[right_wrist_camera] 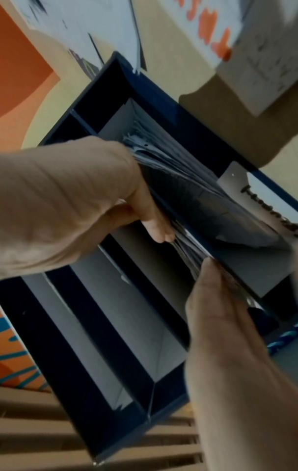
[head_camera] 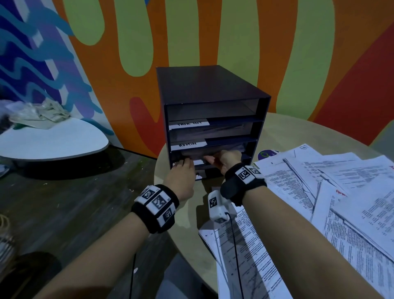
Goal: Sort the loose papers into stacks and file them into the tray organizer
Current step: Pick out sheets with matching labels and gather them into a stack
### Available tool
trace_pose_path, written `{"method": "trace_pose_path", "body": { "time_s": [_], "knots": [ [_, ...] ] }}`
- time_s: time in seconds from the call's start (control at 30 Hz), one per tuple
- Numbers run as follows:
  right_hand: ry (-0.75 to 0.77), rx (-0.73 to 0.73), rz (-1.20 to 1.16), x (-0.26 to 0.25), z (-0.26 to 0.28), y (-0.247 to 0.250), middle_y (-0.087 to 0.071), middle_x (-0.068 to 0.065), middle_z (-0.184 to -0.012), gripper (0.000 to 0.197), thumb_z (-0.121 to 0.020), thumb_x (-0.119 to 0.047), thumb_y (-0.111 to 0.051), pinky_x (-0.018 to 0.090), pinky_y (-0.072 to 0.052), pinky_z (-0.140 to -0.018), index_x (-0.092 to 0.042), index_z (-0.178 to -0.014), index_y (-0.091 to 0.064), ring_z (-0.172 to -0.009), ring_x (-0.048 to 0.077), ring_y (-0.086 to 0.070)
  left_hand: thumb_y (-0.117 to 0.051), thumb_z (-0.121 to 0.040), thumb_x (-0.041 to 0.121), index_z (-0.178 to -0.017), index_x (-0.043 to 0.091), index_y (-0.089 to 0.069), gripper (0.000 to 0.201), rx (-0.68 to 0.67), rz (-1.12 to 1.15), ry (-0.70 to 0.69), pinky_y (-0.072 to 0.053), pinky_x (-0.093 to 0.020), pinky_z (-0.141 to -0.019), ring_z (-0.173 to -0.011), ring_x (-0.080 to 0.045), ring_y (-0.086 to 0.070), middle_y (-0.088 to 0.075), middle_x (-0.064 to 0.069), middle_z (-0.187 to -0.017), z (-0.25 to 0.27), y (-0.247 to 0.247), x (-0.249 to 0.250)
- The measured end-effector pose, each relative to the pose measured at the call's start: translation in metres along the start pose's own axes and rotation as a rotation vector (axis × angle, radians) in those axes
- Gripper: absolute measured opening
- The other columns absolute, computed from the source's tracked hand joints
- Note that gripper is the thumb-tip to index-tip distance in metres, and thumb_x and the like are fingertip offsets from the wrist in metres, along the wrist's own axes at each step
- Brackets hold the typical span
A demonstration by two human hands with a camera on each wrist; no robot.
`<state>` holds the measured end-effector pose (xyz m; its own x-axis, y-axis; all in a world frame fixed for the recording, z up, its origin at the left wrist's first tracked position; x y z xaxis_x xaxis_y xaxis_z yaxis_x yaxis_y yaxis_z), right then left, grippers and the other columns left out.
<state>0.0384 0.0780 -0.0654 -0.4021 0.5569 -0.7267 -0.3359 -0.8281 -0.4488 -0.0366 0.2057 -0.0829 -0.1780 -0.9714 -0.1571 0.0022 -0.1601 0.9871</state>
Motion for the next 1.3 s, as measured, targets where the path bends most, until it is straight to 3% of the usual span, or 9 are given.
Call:
{"method": "trace_pose_path", "body": {
  "time_s": [0.13,0.3,0.43,0.57,0.73,0.93,1.1,1.23,1.3],
  "knots": [
    [0.051,-0.012,0.262,-0.001,0.012,0.007,-0.054,0.042,-0.116,0.033,-0.096,0.015,-0.032,0.050,-0.055,-0.086,0.019,-0.128,-0.039,-0.108,0.051,-0.059,-0.058,-0.091,0.042,-0.140,0.009,-0.035,0.064,0.156,0.059,-0.020,-0.034,-0.039,-0.103,-0.129,-0.032,-0.034,-0.032,-0.016,-0.141,0.002,0.014,0.004],
    [0.327,0.007,0.508,-0.005,0.018,0.034,-0.064,0.025,-0.087,0.009,-0.080,0.011,-0.063,0.042,-0.060,-0.058,0.004,-0.076,-0.059,-0.081,0.038,-0.070,-0.045,-0.095,0.055,-0.154,0.020,-0.014,0.075,0.019,0.004,-0.110,-0.012,-0.048,-0.116,-0.145,-0.033,-0.011,-0.004,-0.013,-0.161,-0.009,0.011,0.015],
    [0.418,-0.029,0.574,-0.027,0.031,0.058,-0.055,0.015,-0.069,0.017,-0.085,0.013,-0.058,0.026,-0.052,-0.042,-0.001,-0.078,-0.053,-0.048,0.014,-0.066,-0.034,-0.096,0.063,-0.155,0.014,-0.005,0.083,-0.138,0.052,-0.095,-0.020,-0.047,-0.113,-0.144,-0.029,-0.019,-0.006,-0.007,-0.162,-0.024,0.014,0.017],
    [0.420,-0.053,0.555,-0.049,0.047,0.077,-0.059,0.021,-0.075,0.020,-0.095,0.008,-0.040,0.038,-0.059,-0.058,-0.002,-0.083,-0.052,-0.063,0.032,-0.070,-0.029,-0.092,0.071,-0.154,0.011,-0.007,0.090,-0.206,0.108,-0.010,-0.025,-0.047,-0.110,-0.140,-0.030,-0.028,-0.017,-0.007,-0.160,-0.034,0.020,0.023],
    [0.444,-0.073,0.564,-0.061,0.060,0.098,-0.062,0.021,-0.074,0.023,-0.095,0.008,-0.039,0.036,-0.058,-0.058,-0.004,-0.079,-0.051,-0.065,0.034,-0.071,-0.038,-0.090,0.071,-0.147,0.012,-0.027,0.083,-0.205,0.149,0.092,-0.034,-0.045,-0.105,-0.129,-0.030,-0.043,-0.040,-0.011,-0.146,-0.040,0.032,0.028],
    [0.458,-0.010,0.676,-0.078,0.072,0.138,-0.063,0.017,-0.076,0.016,-0.091,0.003,-0.050,0.037,-0.055,-0.059,-0.005,-0.079,-0.056,-0.065,0.031,-0.067,-0.058,-0.092,0.042,-0.131,0.010,-0.042,0.053,0.069,0.186,-0.140,-0.035,-0.043,-0.104,-0.125,-0.030,-0.037,-0.039,-0.012,-0.134,-0.039,0.035,0.066],
    [0.431,0.119,1.025,-0.091,0.073,0.192,-0.055,0.008,-0.068,0.012,-0.082,0.003,-0.068,0.021,-0.037,-0.050,-0.004,-0.083,-0.058,-0.060,0.019,-0.050,-0.069,-0.082,0.051,-0.131,0.010,-0.045,0.068,-0.081,0.244,-0.164,-0.038,-0.044,-0.100,-0.124,-0.031,-0.037,-0.044,-0.010,-0.130,-0.045,0.029,0.107],
    [0.191,0.222,1.195,-0.093,0.071,0.247,-0.056,0.013,-0.107,0.041,-0.078,-0.003,-0.076,0.019,-0.045,-0.047,-0.011,-0.111,-0.053,-0.094,0.027,-0.055,-0.069,-0.078,0.058,-0.133,0.009,-0.042,0.079,-0.191,0.217,-0.188,-0.038,-0.044,-0.100,-0.126,-0.032,-0.038,-0.044,-0.011,-0.134,-0.050,0.016,0.128],
    [0.102,0.306,1.421,-0.094,0.071,0.271,-0.048,0.014,-0.127,0.059,-0.074,-0.017,-0.080,0.027,-0.056,-0.075,-0.010,-0.124,-0.050,-0.113,0.032,-0.050,-0.072,-0.075,0.059,-0.133,0.009,-0.042,0.083,-0.244,0.259,-0.201,-0.040,-0.045,-0.099,-0.124,-0.031,-0.039,-0.044,-0.011,-0.133,-0.053,0.011,0.136]
  ]
}}
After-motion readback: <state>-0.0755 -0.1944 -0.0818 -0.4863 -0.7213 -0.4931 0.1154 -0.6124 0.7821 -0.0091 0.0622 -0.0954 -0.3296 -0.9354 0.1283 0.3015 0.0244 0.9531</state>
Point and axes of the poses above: each hand's wrist, its own z-axis away from the middle knuckle, its own y-axis out of the back of the hand, x = y × z, the point moved 2 cm from there along -z, towards the middle knuckle
